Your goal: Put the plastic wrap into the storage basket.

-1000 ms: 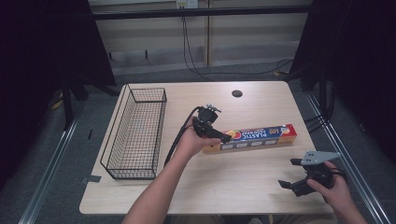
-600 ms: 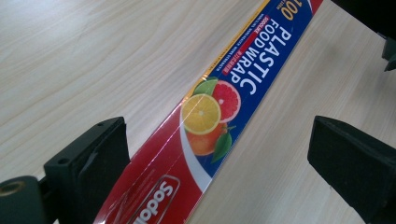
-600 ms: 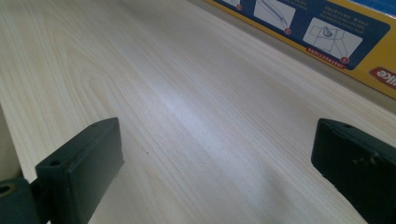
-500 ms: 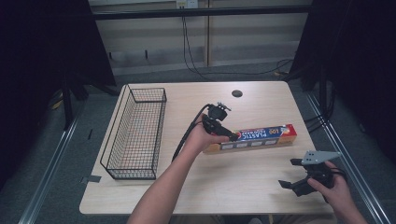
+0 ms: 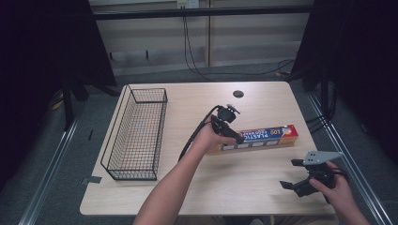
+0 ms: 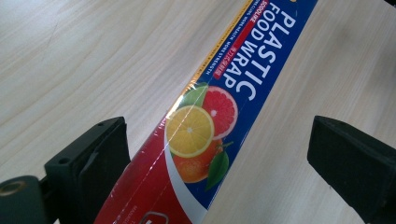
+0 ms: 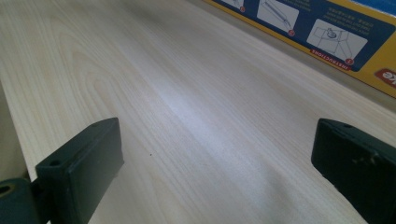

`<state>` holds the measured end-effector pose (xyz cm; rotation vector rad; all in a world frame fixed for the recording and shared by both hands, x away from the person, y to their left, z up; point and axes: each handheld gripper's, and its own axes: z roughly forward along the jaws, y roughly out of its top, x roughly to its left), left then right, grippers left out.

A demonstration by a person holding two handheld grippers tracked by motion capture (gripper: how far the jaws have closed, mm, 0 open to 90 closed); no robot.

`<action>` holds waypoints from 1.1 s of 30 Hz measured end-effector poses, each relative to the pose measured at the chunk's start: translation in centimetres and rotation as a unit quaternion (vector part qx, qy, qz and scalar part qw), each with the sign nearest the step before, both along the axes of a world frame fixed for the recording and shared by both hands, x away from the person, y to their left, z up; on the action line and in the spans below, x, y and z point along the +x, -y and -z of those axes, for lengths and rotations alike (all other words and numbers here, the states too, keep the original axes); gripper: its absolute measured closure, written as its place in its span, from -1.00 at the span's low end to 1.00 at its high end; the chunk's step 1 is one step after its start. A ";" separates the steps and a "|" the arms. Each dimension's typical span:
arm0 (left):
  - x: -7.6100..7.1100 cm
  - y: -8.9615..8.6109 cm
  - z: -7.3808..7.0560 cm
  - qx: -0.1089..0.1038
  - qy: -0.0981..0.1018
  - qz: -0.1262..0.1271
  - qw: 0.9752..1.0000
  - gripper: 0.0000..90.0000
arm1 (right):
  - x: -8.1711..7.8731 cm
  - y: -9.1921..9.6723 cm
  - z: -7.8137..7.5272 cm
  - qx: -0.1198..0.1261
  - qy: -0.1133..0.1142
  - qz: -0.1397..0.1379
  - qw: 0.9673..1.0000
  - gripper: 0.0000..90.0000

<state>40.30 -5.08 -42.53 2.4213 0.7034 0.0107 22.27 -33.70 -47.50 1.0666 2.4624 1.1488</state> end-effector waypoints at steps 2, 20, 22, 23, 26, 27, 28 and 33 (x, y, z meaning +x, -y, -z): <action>0.0 0.3 0.0 -0.001 -0.001 0.004 1.000 -0.88 | 0.0 0.0 0.0 0.001 0.000 -0.001 1.000 -0.96; 0.3 2.6 1.0 0.002 0.004 0.016 1.000 -0.91 | 0.0 -0.2 0.0 0.001 -0.004 -0.010 1.000 -0.96; 0.4 2.8 1.1 -0.002 0.004 0.016 1.000 -0.91 | 0.0 -0.2 0.0 0.001 -0.003 -0.010 1.000 -0.96; 0.4 2.8 1.1 -0.002 0.004 0.016 1.000 -0.91 | 0.0 -0.2 0.0 0.001 -0.003 -0.010 1.000 -0.96; 0.5 3.2 1.3 -0.001 0.003 0.022 1.000 -0.91 | 0.0 -0.2 0.0 0.002 -0.003 -0.011 1.000 -0.96; 0.5 3.2 1.3 -0.001 0.003 0.022 1.000 -0.91 | 0.0 -0.2 0.0 0.001 -0.003 -0.012 1.000 -0.96; 0.6 3.3 1.5 -0.004 0.002 0.025 1.000 -0.91 | 0.0 -0.2 0.0 0.001 -0.003 -0.012 1.000 -0.96; 0.6 3.7 1.7 0.003 0.002 0.024 1.000 -0.91 | 0.1 -0.1 0.0 0.004 -0.001 -0.012 1.000 -0.96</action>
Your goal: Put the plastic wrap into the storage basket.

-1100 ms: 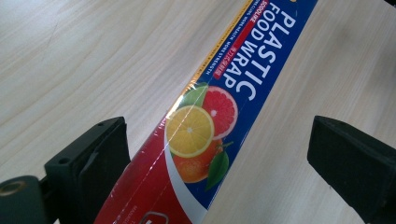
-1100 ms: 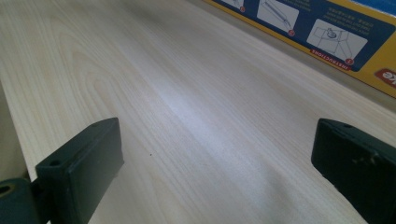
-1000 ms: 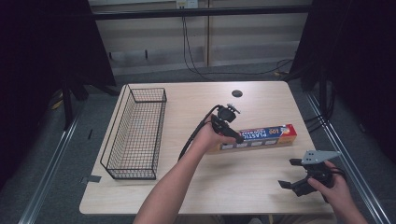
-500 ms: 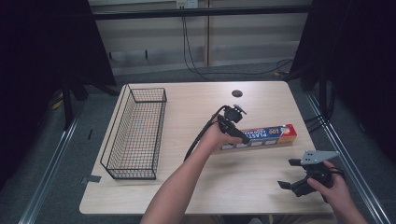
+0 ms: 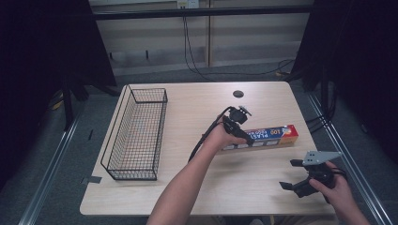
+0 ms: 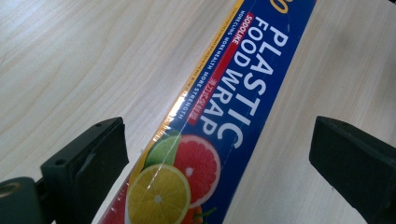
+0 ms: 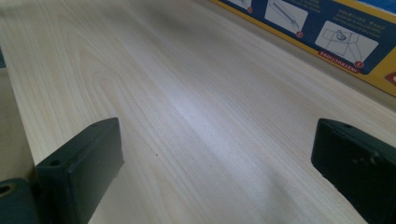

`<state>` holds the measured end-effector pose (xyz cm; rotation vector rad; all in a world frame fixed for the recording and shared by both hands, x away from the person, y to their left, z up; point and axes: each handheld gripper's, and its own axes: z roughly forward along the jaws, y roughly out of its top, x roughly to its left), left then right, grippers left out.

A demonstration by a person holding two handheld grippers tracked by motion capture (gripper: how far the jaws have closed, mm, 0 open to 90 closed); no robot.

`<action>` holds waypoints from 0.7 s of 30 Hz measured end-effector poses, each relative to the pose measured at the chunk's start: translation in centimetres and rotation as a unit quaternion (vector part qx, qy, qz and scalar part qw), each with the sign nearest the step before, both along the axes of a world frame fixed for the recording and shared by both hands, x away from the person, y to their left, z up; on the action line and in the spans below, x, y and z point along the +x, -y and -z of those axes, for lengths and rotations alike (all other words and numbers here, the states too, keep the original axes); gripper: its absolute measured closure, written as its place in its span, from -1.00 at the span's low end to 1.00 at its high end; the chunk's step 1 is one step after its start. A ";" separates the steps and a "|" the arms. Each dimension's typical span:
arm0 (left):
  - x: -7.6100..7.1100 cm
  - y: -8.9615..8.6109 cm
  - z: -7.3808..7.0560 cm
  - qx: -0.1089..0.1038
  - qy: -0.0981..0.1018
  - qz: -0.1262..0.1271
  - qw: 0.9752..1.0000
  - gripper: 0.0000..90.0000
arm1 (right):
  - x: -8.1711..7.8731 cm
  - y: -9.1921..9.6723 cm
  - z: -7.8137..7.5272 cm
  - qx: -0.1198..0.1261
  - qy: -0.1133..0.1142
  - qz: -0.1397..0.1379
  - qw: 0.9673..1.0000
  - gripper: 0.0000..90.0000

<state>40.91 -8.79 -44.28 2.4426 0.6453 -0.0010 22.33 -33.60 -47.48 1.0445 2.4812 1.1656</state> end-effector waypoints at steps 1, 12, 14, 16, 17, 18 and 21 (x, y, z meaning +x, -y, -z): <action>0.1 0.0 0.1 0.003 0.000 0.009 1.000 -0.90 | 0.0 0.0 0.0 0.001 -0.001 0.001 1.000 -0.96; 0.2 0.7 0.9 0.014 -0.008 0.007 1.000 -0.85 | 0.0 0.1 0.0 0.001 -0.001 0.000 1.000 -0.96; 0.1 0.8 1.0 0.018 -0.008 0.006 1.000 -0.83 | 0.0 0.1 0.0 0.001 -0.001 -0.002 1.000 -0.96; 0.0 0.8 1.1 0.020 -0.005 0.003 1.000 -0.79 | 0.0 0.1 0.0 0.001 -0.001 0.000 1.000 -0.96; 0.0 0.8 1.1 0.026 0.002 0.001 1.000 -0.76 | -0.1 0.1 -0.1 0.002 -0.001 0.000 1.000 -0.96; 0.0 0.8 1.2 0.022 0.005 0.000 1.000 -0.73 | -0.1 0.1 -0.1 0.001 0.000 0.000 1.000 -0.96; 0.0 0.8 1.3 0.027 0.008 0.000 1.000 -0.70 | -0.1 0.1 -0.1 0.001 0.000 -0.001 1.000 -0.96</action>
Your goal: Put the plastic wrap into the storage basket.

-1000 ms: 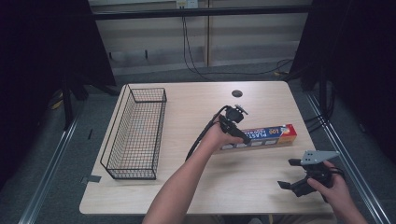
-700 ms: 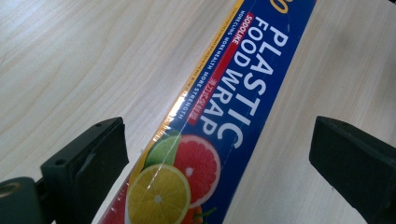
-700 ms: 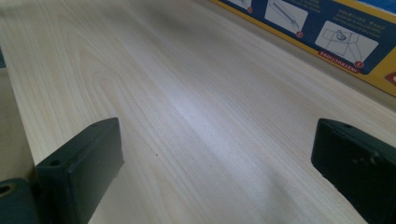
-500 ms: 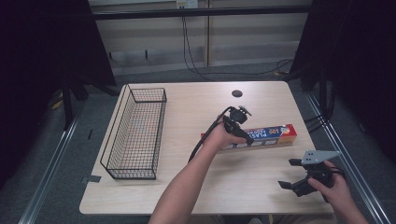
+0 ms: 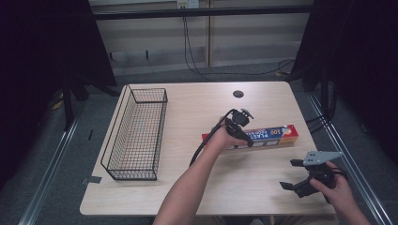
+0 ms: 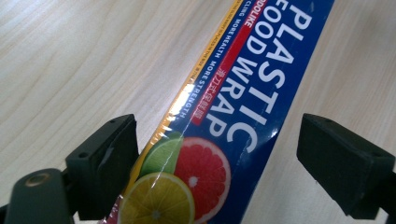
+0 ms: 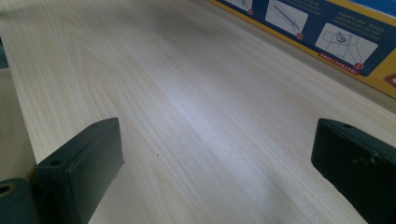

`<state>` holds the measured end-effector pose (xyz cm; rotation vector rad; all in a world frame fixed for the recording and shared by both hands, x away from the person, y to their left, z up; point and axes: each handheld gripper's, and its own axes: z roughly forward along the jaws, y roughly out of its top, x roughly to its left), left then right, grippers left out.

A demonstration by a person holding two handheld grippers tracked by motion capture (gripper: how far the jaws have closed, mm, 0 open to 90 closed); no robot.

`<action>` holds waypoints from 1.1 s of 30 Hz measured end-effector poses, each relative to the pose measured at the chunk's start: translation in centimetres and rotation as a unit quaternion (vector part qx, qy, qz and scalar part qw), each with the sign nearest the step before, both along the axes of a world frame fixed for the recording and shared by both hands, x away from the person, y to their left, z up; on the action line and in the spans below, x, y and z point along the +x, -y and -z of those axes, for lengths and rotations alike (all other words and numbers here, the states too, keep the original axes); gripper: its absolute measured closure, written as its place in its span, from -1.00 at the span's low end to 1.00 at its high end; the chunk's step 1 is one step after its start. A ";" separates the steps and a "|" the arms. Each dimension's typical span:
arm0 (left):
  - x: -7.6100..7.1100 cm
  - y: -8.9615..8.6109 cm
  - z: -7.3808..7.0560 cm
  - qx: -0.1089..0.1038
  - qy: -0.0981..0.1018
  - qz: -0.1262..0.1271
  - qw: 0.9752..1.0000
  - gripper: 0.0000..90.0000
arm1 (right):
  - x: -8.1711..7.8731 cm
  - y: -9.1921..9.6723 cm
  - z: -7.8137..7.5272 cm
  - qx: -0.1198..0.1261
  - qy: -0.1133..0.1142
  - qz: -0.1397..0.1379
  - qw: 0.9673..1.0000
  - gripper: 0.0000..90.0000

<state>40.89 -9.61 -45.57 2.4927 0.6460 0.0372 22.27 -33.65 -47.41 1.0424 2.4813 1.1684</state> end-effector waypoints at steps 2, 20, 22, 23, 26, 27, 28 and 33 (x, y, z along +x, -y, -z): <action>0.0 0.1 0.1 0.008 0.011 0.001 1.000 -0.64 | 0.0 0.0 0.0 0.001 0.000 0.000 1.000 -0.96; -0.5 0.3 -0.2 0.040 0.001 0.006 0.999 -0.37 | 0.0 -0.2 0.0 0.003 -0.002 -0.007 1.000 -0.96; -0.7 0.2 -0.3 0.041 -0.006 0.009 0.999 -0.22 | 0.0 -0.3 0.0 0.003 -0.001 -0.007 1.000 -0.96; -0.8 0.2 -0.3 0.042 -0.007 0.006 0.999 -0.22 | 0.0 -0.3 0.0 0.003 0.000 -0.007 1.000 -0.96; -0.9 0.2 -0.4 0.045 -0.012 0.001 0.999 -0.21 | 0.0 -0.4 -0.1 0.002 0.000 -0.007 1.000 -0.96; -0.8 0.2 -0.4 0.046 -0.012 -0.001 0.999 -0.22 | 0.0 -0.4 -0.1 0.002 0.000 -0.008 1.000 -0.96; -0.8 0.2 -0.3 0.041 -0.010 0.000 0.999 -0.24 | 0.0 -0.4 -0.1 0.001 0.000 -0.007 1.000 -0.96; -0.5 0.6 -0.2 0.020 -0.017 -0.006 1.000 -0.29 | 0.1 -0.4 0.0 0.001 -0.001 -0.007 1.000 -0.96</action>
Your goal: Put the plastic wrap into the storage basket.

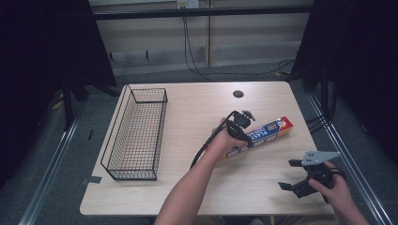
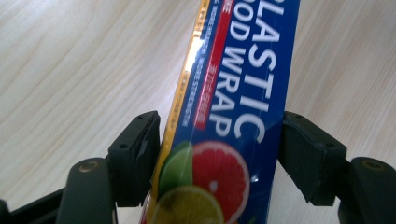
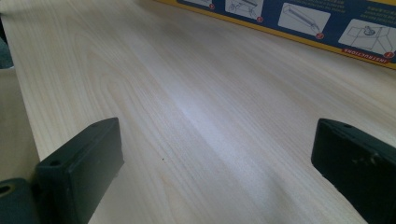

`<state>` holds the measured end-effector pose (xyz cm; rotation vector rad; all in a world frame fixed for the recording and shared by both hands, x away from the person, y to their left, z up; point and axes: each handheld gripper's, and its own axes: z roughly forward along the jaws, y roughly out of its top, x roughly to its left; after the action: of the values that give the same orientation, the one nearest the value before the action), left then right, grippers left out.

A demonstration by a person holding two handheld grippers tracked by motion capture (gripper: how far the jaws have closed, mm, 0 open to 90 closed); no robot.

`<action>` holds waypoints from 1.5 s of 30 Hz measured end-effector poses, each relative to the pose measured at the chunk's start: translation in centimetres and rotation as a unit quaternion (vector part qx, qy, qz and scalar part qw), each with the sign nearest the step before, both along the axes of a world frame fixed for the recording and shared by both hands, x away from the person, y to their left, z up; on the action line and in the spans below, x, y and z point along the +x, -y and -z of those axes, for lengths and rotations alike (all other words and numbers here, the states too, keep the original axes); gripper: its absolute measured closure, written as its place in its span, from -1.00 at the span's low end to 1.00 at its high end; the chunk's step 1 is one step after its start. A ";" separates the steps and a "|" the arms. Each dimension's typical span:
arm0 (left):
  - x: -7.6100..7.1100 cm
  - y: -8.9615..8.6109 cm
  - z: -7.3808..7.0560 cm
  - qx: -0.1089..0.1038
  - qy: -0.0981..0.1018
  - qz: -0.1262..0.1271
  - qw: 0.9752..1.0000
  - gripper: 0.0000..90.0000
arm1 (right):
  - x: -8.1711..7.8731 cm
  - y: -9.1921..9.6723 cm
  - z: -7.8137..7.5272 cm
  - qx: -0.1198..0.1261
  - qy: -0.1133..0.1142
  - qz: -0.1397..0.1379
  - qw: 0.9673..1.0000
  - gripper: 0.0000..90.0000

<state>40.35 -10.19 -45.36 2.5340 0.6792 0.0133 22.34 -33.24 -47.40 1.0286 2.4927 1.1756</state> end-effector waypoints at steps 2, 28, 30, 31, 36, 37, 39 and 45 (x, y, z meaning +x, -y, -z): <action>0.1 0.2 0.1 -0.002 0.002 0.001 1.000 -0.31 | 0.0 0.0 0.0 0.002 -0.001 -0.001 1.000 -0.96; 0.0 1.6 0.1 0.022 0.007 0.016 1.000 -0.15 | 0.0 0.0 0.0 0.002 0.000 -0.002 1.000 -0.96; 0.0 1.7 0.1 0.023 0.007 0.014 1.000 -0.14 | 0.0 0.0 0.0 0.000 0.001 0.000 1.000 -0.96; -0.1 1.7 0.0 0.029 0.001 0.010 1.000 -0.12 | 0.0 0.0 0.0 0.003 -0.001 -0.002 1.000 -0.96; -0.1 1.4 -0.3 0.036 -0.008 -0.007 0.999 -0.08 | 0.0 0.1 0.0 0.001 0.001 0.000 1.000 -0.96; -0.1 1.2 -0.3 0.033 -0.013 -0.012 0.999 -0.07 | 0.0 0.1 0.0 0.001 0.000 0.001 1.000 -0.96; 0.0 0.9 -0.5 0.031 -0.019 -0.016 0.999 -0.06 | 0.0 0.1 0.1 0.001 0.000 0.000 1.000 -0.96; 0.0 -0.1 -1.5 0.030 -0.030 -0.041 0.998 -0.04 | 0.1 0.0 0.1 0.004 -0.001 -0.001 1.000 -0.96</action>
<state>40.39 -10.08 -43.85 2.5704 0.8168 -0.0135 22.41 -33.19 -47.48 1.0303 2.4944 1.1856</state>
